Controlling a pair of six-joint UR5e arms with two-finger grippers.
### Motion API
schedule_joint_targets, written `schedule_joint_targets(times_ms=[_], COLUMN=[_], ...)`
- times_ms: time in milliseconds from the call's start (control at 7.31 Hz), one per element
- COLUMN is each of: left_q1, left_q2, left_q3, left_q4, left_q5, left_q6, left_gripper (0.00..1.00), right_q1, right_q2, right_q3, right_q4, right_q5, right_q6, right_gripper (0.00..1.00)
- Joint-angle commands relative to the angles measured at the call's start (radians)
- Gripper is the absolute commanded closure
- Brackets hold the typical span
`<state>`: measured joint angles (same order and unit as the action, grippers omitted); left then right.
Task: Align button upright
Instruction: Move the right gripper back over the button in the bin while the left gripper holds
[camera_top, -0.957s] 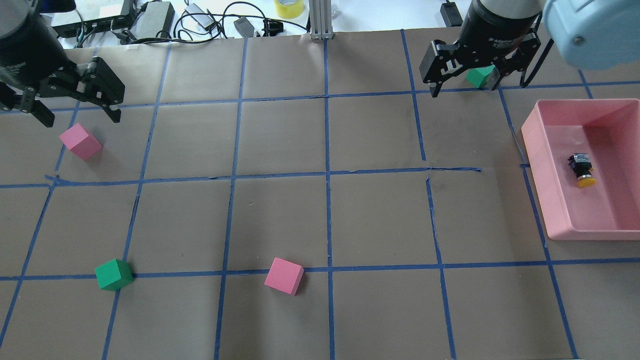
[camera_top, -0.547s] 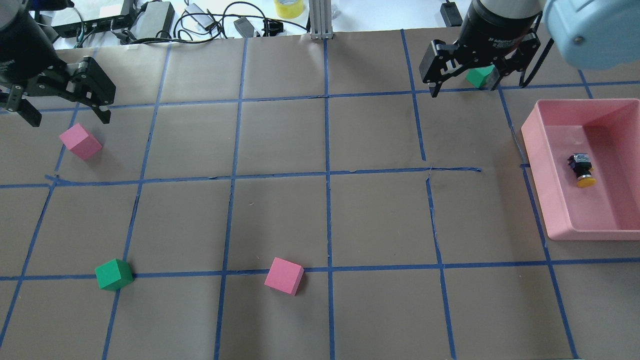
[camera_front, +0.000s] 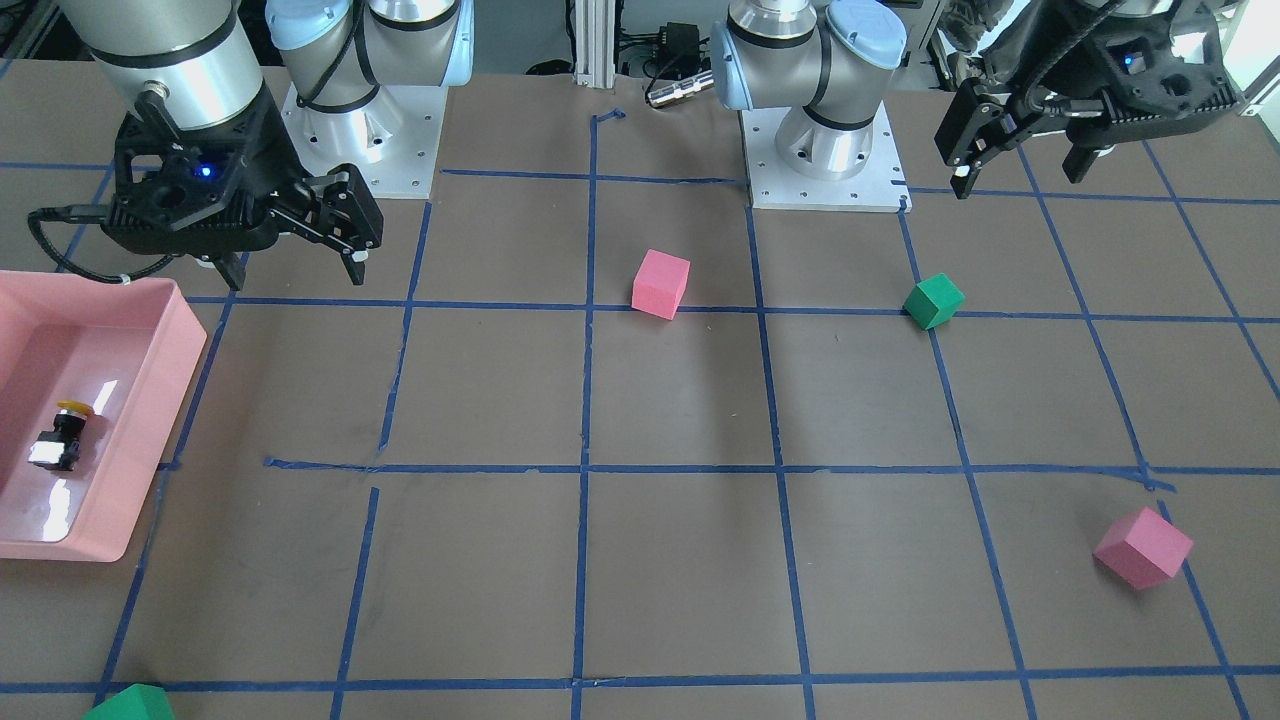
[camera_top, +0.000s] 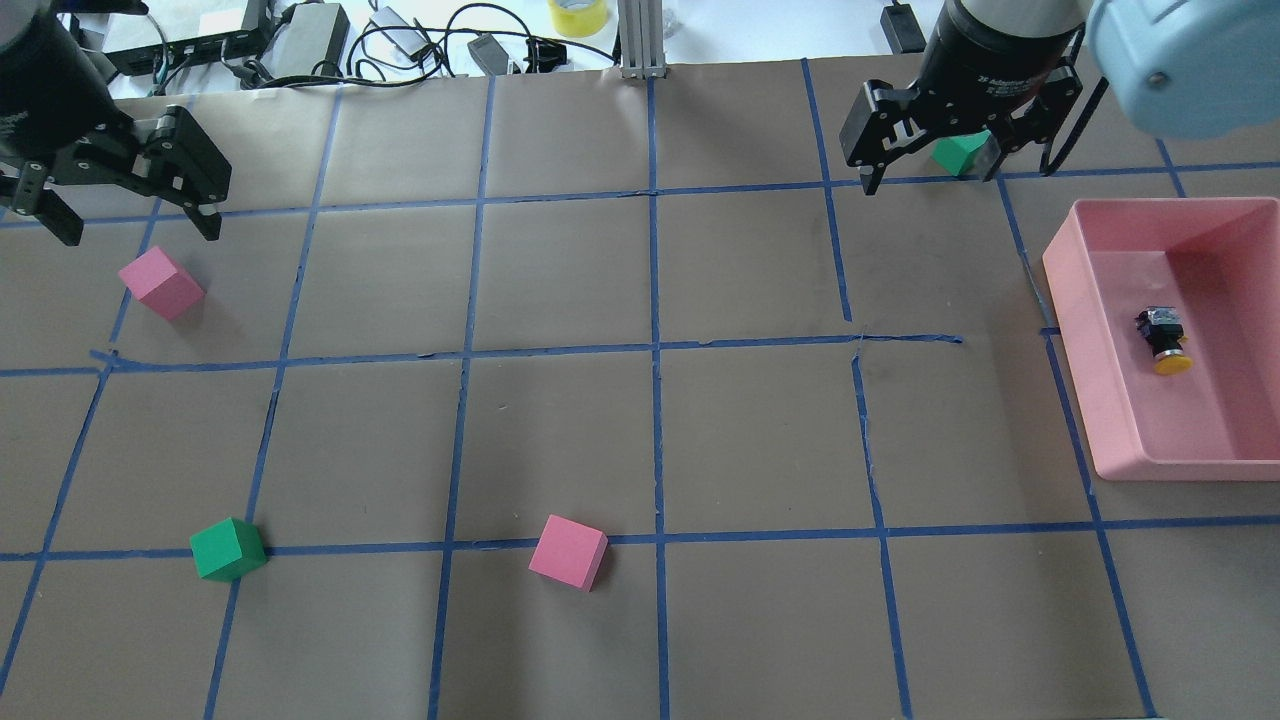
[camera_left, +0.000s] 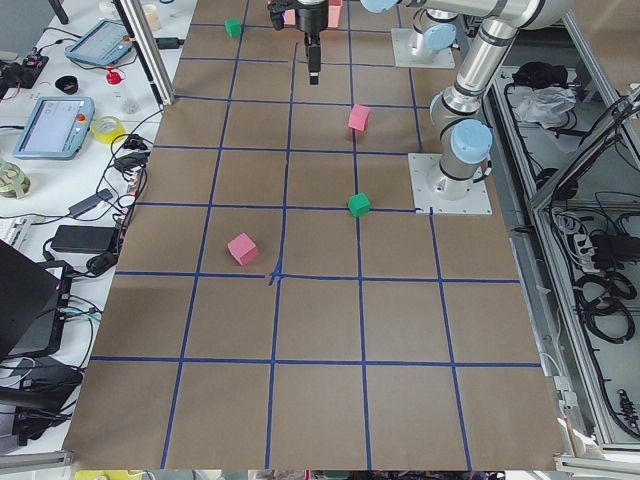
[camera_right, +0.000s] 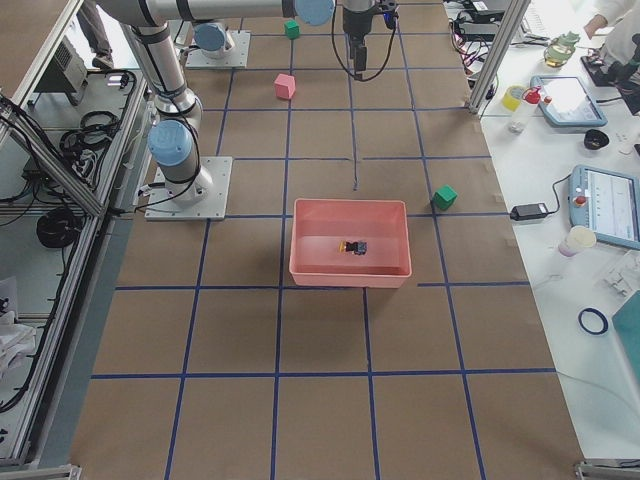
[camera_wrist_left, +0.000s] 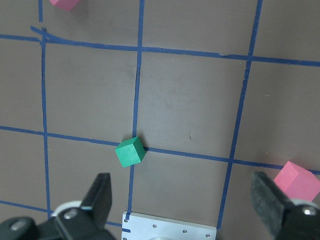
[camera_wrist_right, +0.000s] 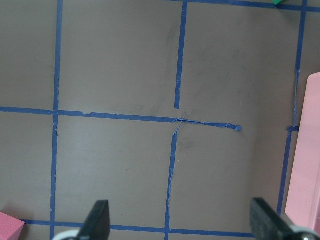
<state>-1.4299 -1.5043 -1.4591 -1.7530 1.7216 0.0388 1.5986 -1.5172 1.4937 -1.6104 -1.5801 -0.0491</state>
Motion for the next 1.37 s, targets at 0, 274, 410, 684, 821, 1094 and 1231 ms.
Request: schedule_joint_targets(times_ms=[0,274,410,684,821,1094,1231], left_q1=[0.003,-0.003,-0.009,-0.024,-0.024,-0.024,-0.024], left_q2=[-0.022,-0.019,-0.028,-0.016,-0.01,0.002,-0.001], left_q3=[0.003,0.002,0.003,0.017,0.013,0.006,-0.001], left_q4=[0.004,-0.005,-0.006,-0.01,-0.003,0.0,0.012], left_q5=[-0.002,-0.005,-0.017,-0.049,-0.057,-0.065,-0.063], left_q6=[-0.004,-0.011,0.002,0.009,0.009,0.009,0.0], left_gripper=[0.0,0.0,0.0,0.0,0.0,0.0,0.0], right_q1=[-0.053,-0.243,-0.325,-0.437,-0.466,-0.543,-0.549], right_q2=[0.005,0.02,0.041,0.141,0.176,0.199,0.204], right_q3=[-0.001,0.0,0.0,0.008,0.054,0.207,0.276], right_q4=[0.003,0.007,-0.006,-0.046,-0.151,-0.396,-0.504], right_q5=[-0.006,0.006,-0.001,0.009,-0.001,0.009,-0.004], right_q6=[0.0,-0.103,-0.238,-0.37,-0.377,-0.437,-0.44], right_gripper=[0.0,0.0,0.0,0.0,0.0,0.0,0.0])
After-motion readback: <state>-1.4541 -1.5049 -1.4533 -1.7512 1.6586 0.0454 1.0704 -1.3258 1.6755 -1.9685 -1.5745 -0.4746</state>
